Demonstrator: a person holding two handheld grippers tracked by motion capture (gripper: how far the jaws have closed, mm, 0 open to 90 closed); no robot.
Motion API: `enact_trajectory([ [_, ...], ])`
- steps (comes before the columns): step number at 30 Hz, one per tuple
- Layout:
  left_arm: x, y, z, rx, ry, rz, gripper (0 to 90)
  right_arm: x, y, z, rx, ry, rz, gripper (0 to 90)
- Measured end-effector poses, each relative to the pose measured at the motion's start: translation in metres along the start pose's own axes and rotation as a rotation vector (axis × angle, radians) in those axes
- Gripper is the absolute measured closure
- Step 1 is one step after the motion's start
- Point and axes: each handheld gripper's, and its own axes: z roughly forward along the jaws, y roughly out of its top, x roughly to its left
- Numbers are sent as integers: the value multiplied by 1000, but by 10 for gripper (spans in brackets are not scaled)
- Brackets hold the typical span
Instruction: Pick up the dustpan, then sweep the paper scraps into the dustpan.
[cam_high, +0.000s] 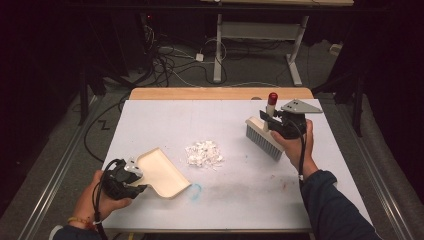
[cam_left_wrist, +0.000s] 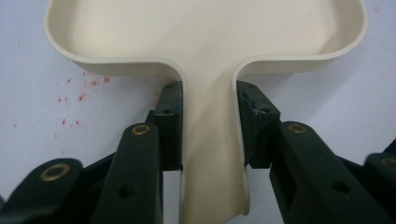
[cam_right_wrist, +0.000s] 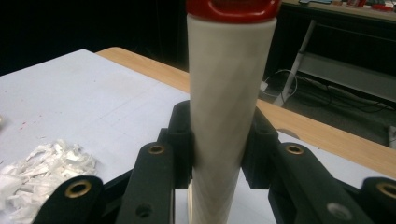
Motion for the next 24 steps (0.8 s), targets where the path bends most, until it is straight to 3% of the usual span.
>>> enact_trajectory([
  [15,-3,5,5,19,-11,8,634,-3,1,1,-8,-10,5,700],
  [24,-3,15,12,43,-25,23,634,1,3,16,-7,-19,20,700],
])
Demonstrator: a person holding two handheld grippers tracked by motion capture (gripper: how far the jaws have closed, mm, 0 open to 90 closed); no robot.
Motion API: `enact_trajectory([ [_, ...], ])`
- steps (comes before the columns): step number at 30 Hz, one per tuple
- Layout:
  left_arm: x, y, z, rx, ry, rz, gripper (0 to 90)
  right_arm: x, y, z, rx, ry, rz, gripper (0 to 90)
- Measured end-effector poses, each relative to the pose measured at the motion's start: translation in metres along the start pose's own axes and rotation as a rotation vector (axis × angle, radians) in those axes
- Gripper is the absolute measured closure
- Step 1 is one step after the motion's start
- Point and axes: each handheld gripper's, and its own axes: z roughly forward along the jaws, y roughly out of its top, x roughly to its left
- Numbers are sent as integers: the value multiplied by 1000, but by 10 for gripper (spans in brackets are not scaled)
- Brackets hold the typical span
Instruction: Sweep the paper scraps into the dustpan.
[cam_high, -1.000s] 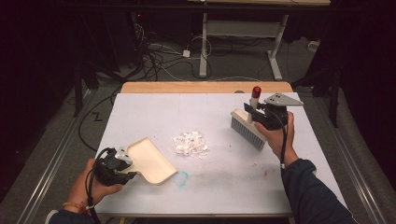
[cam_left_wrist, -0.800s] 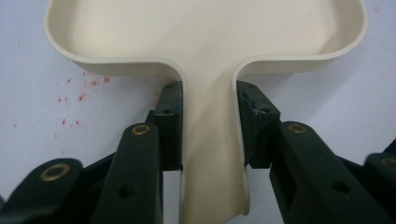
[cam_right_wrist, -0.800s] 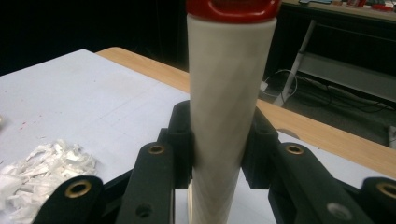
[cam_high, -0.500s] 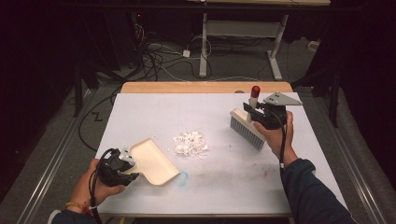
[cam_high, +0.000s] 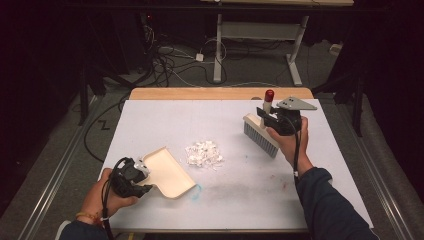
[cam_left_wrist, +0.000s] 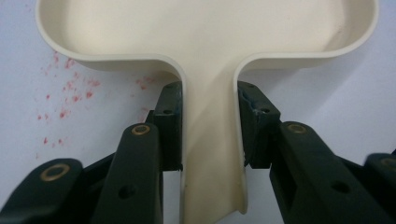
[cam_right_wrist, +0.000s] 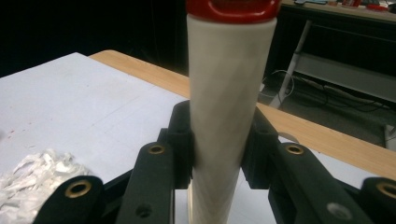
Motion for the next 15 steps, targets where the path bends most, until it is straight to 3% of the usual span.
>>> enact_trajectory([
  [8,5,12,6,22,-43,-20,634,5,6,17,-4,-8,-13,700],
  [15,15,10,10,51,-118,-63,634,13,11,27,0,-3,-27,700],
])
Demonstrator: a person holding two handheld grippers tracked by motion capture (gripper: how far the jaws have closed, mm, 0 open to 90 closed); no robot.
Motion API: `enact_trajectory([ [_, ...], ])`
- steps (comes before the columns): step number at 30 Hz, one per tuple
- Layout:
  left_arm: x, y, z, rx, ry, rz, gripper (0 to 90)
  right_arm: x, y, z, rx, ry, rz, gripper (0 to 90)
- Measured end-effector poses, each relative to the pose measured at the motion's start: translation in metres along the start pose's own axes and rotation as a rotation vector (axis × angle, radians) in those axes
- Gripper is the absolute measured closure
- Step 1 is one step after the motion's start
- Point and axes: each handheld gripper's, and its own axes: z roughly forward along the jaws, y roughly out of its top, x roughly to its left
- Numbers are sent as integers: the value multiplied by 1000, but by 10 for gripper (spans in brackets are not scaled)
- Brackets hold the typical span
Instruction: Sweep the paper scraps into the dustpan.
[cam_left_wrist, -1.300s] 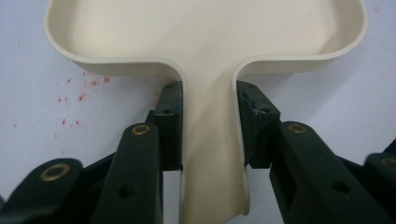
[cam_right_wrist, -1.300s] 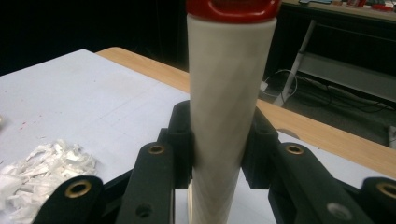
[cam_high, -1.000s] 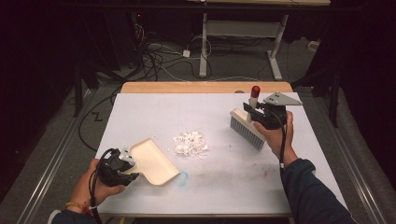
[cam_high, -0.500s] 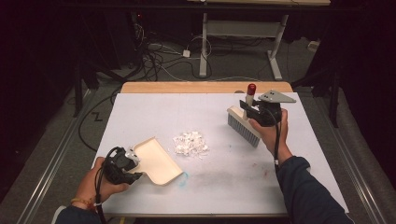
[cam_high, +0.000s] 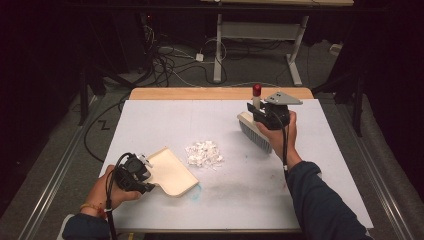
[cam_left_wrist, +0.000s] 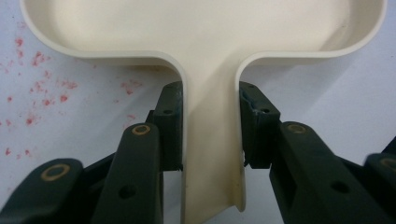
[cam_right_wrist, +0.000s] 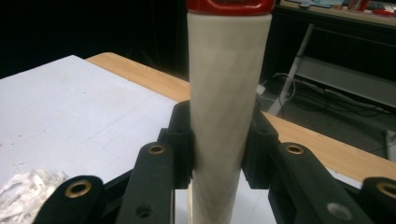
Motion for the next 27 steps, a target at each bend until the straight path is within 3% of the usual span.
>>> enact_trajectory([
  [6,5,2,-1,16,-4,-5,635,5,3,4,-3,4,-2,700],
  [9,6,1,-1,12,-7,-10,634,8,6,7,-17,16,9,700],
  [11,6,0,0,24,-12,-11,635,12,9,10,-30,36,49,700],
  [14,7,-4,0,43,-12,-6,635,16,10,13,-33,38,49,700],
  [20,8,-5,2,51,-13,-17,635,42,9,24,-27,67,19,700],
  [27,7,-4,3,45,-4,-23,634,69,10,25,-16,115,-17,699],
])
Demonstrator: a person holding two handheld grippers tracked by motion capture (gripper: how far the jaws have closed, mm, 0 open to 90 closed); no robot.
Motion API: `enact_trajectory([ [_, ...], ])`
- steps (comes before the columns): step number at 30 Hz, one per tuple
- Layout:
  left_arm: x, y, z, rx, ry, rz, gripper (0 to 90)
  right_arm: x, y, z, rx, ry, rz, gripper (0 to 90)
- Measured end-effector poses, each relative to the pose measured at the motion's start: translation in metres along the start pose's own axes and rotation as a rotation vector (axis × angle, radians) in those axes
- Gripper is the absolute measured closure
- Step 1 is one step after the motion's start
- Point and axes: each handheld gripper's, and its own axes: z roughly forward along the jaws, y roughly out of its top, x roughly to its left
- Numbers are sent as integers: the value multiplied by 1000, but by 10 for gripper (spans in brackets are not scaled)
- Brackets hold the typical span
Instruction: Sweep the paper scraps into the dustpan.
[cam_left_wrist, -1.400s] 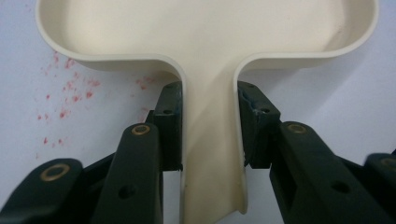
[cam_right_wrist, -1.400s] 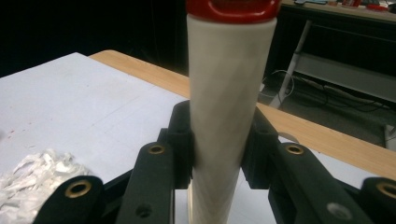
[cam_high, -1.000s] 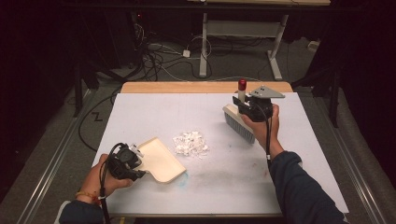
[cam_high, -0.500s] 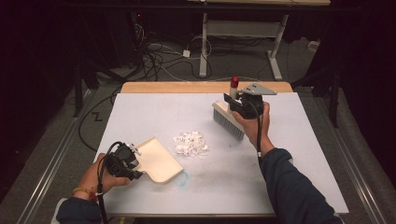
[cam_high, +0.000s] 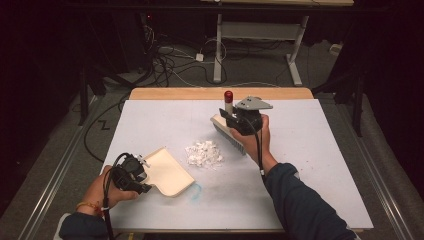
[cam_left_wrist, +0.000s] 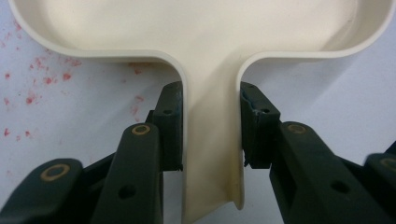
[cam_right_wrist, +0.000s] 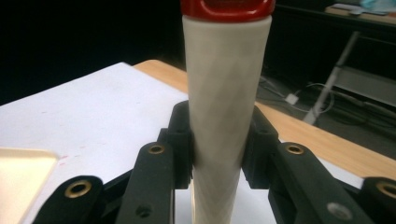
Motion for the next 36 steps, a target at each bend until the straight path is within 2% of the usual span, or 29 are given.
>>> enact_trajectory([
  [2,-1,1,0,9,8,5,634,8,0,0,-2,16,-12,698],
  [3,-1,1,0,14,13,10,634,17,0,1,-3,41,-16,695],
  [5,-2,3,0,28,19,15,634,20,-1,2,-4,46,-24,693],
  [6,-2,4,-1,35,21,17,634,30,-1,3,2,47,-50,691],
  [7,-3,6,-2,39,22,15,634,34,0,3,2,47,-62,691],
  [9,-4,9,-5,56,35,25,634,38,-1,4,-5,55,-62,692],
  [13,-8,16,-9,92,64,43,634,45,0,6,-13,69,-61,693],
  [18,-9,21,-8,116,69,51,634,51,1,8,-16,79,-63,694],
  [28,-9,25,-3,142,70,56,634,66,3,13,-34,112,-41,694],
  [32,-9,25,-2,138,66,52,634,71,3,14,-43,118,-23,695],
  [35,-11,26,1,136,59,57,634,80,1,14,-50,148,-17,691],
  [36,-11,26,2,139,59,57,634,82,0,14,-53,146,-23,690],
])
